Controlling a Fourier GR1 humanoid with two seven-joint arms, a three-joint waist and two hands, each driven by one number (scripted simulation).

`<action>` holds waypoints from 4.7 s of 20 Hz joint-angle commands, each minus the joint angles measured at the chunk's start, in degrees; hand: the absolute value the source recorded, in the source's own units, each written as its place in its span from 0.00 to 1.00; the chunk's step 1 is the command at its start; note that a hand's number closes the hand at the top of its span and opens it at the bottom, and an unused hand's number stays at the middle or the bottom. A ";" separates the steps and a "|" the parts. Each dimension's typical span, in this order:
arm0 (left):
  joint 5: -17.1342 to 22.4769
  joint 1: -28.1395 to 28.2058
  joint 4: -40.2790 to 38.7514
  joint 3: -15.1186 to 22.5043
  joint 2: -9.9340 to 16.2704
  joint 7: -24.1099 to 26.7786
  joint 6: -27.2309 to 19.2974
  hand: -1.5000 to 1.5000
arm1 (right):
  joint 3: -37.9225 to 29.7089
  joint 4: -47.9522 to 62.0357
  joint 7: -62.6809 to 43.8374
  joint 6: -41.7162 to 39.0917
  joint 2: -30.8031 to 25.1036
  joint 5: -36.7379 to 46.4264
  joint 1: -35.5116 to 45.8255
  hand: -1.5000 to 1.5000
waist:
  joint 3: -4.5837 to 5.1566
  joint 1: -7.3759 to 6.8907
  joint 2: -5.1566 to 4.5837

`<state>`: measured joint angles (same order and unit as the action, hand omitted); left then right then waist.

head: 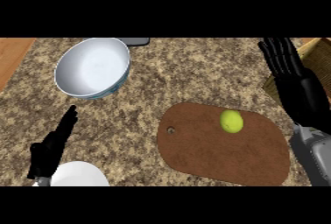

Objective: Pick the pear from the cutting board and place it in the basket

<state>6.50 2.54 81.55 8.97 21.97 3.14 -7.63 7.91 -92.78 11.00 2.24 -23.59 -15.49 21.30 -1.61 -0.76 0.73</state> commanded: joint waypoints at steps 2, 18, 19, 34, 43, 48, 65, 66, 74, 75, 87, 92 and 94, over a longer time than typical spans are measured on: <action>1.40 -4.19 1.49 -3.48 1.61 -5.04 -0.54 0.50 | -9.50 7.79 -0.06 -2.46 -0.26 -9.10 -1.19 1.00 | 1.48 0.70 -0.97; 7.43 -14.19 -1.62 -7.92 1.84 -14.52 3.52 0.50 | 1.71 31.79 -23.13 14.00 9.38 11.94 24.08 0.00 | 1.68 -0.21 -0.67; 7.17 -16.67 -5.77 -8.22 1.41 -12.84 4.00 0.50 | -0.86 34.97 -27.07 10.55 6.01 10.09 29.57 0.00 | 1.73 -0.12 -0.99; 6.30 -15.70 -3.70 -7.65 0.81 -13.53 4.11 0.50 | 5.63 53.75 -56.35 -31.93 -18.37 12.71 47.36 0.00 | 1.66 -0.58 -1.19; 5.01 -14.79 -3.04 -8.68 0.42 -13.60 4.03 0.50 | -0.68 59.35 -59.99 -43.70 -17.15 5.28 48.04 0.00 | 1.62 0.15 -0.88; 3.98 -13.54 -3.11 -9.44 -0.96 -13.32 2.51 0.50 | -5.13 49.12 -64.81 -40.96 -18.46 -1.25 42.57 0.00 | 1.65 1.82 -0.22; 2.98 -15.64 -4.75 -11.27 -2.33 -14.04 4.19 0.50 | -2.73 16.41 -53.32 -17.01 -6.80 11.01 7.77 0.00 | 1.61 1.11 -0.79; 3.60 -12.96 -2.64 -12.80 -0.30 -13.52 6.17 0.50 | -4.08 10.75 -55.96 -17.05 -7.85 9.76 4.65 0.00 | 1.62 1.15 -0.59; 1.19 -17.88 -6.28 -12.30 -2.66 -14.84 5.89 0.50 | -2.70 23.34 -47.88 -11.94 0.71 18.30 6.97 0.00 | 1.60 0.55 -0.82; 2.55 -15.33 -3.30 -13.96 -1.13 -15.14 7.02 0.50 | -0.83 17.36 -52.70 -10.81 2.24 18.61 4.93 0.00 | 1.61 0.61 -0.68; -0.18 -15.38 -4.48 -15.74 -3.69 -14.57 8.68 0.50 | -4.39 28.99 -45.95 -19.03 4.23 23.25 7.15 0.00 | 1.61 0.65 -0.75; -1.56 -17.66 -3.39 -15.03 -5.16 -16.96 7.66 0.50 | -6.33 27.63 -41.93 -19.36 4.23 23.97 3.76 0.00 | 1.60 0.75 -0.76; 0.05 -14.11 -4.12 -17.22 -4.05 -12.83 10.93 0.50 | -8.10 24.02 -43.61 -21.29 4.14 21.38 2.01 0.00 | 1.61 0.78 -0.72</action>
<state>5.98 -11.53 79.49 -6.64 17.43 -11.56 1.07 1.94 -67.20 -34.08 -17.62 -19.55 6.89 25.17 -0.07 -0.09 0.08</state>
